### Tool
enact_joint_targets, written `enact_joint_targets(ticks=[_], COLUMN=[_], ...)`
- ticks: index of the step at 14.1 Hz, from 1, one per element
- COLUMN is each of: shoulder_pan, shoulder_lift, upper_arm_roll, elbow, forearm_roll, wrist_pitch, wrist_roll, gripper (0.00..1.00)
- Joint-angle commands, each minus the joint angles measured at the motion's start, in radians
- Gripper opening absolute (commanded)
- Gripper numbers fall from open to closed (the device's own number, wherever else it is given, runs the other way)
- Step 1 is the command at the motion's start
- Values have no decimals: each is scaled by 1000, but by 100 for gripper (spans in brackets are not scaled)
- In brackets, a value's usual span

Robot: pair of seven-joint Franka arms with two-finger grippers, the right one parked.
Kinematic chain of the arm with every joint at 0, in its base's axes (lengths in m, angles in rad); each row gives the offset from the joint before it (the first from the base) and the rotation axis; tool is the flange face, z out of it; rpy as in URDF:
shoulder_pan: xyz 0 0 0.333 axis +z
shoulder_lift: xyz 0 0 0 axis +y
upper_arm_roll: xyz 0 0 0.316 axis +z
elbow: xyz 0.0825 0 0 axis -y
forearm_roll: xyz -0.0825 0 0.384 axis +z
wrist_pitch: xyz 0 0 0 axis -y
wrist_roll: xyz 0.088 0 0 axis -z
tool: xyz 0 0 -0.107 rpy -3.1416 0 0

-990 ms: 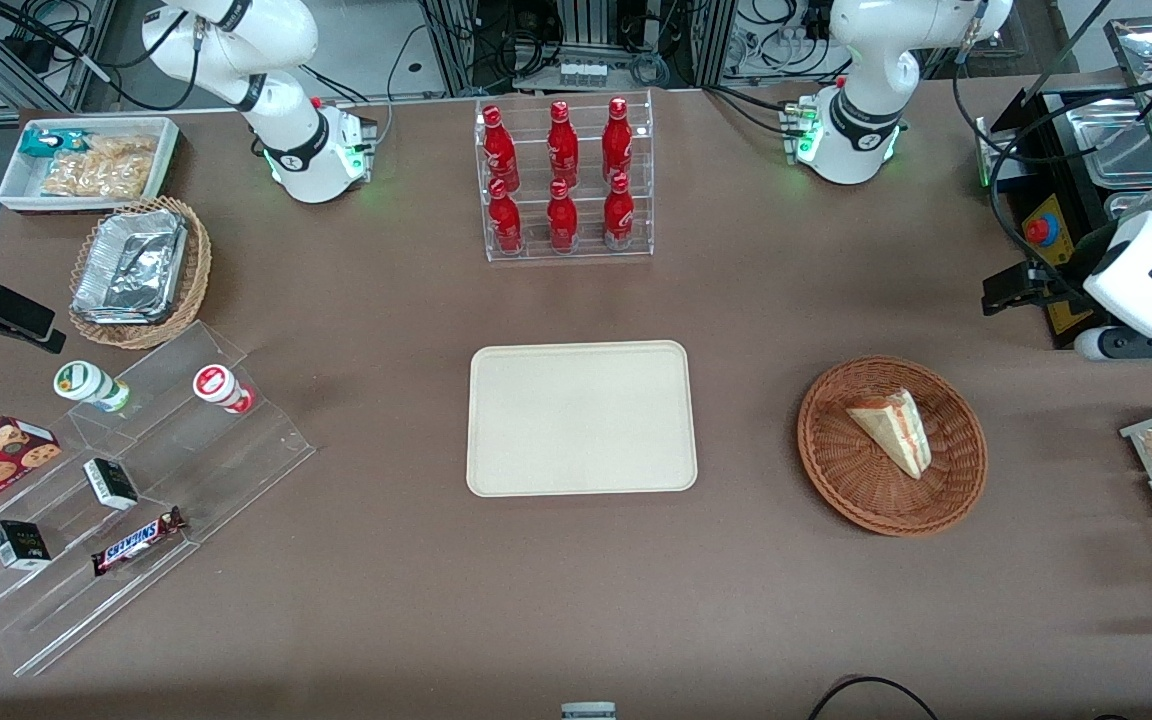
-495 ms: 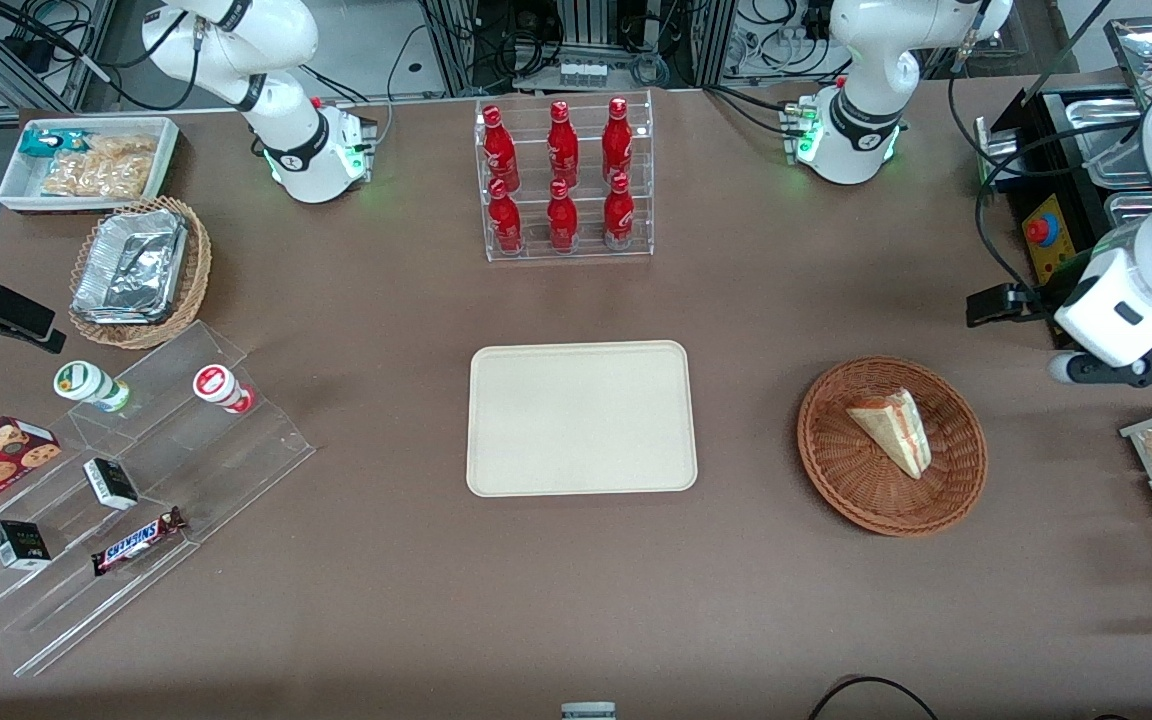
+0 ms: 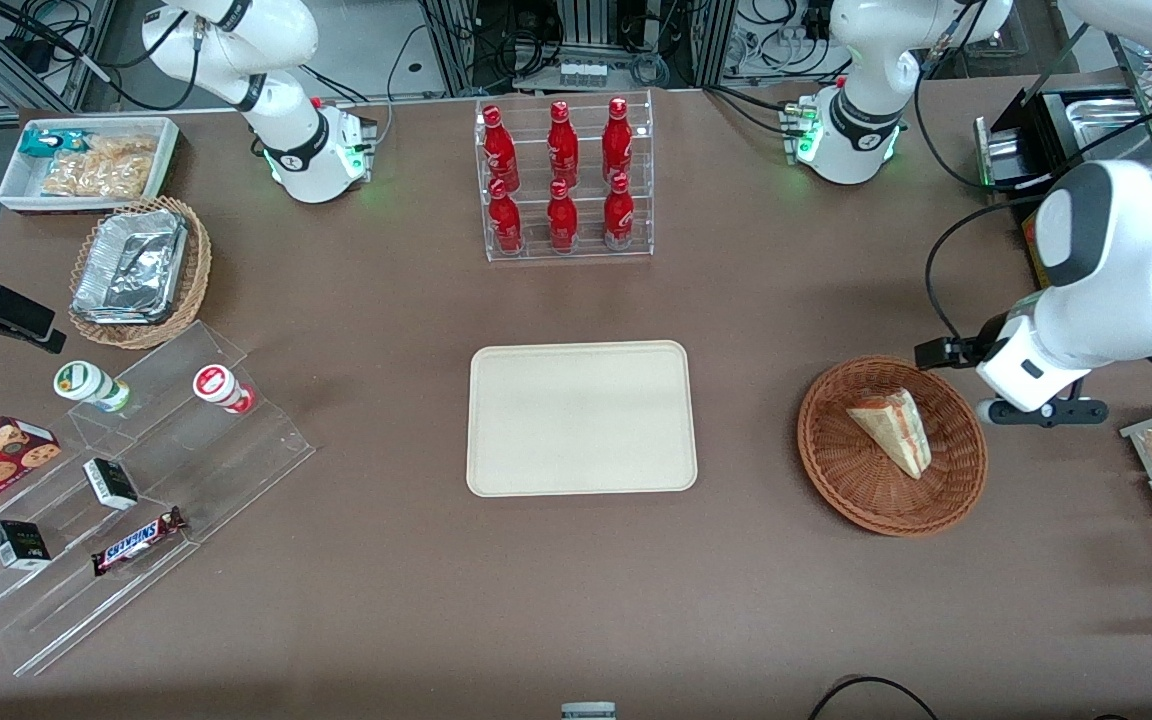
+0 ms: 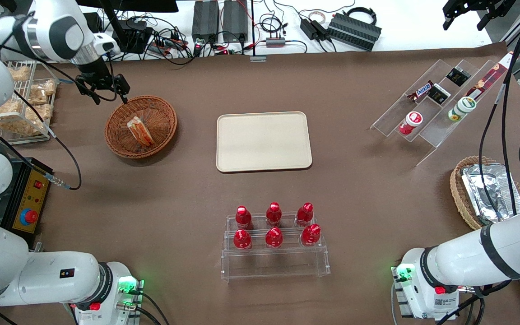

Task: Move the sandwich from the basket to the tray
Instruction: 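Move the left gripper over the wrapped sandwich in the wicker basket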

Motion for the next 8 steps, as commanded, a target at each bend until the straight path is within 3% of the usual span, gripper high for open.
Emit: enact_joint_targets(ticks=[1,5,8], shoulder_pan=[-1,-1,-1], shoulder_lift=[-20,3,44], upper_arm_roll=[1,1,1], elbow=[-137,-225,-239], forearm_roll=[12,9,9], wrist_pitch=[190,354,439], wrist_roll=[-97,-280,-588], gripper=[100,100,100])
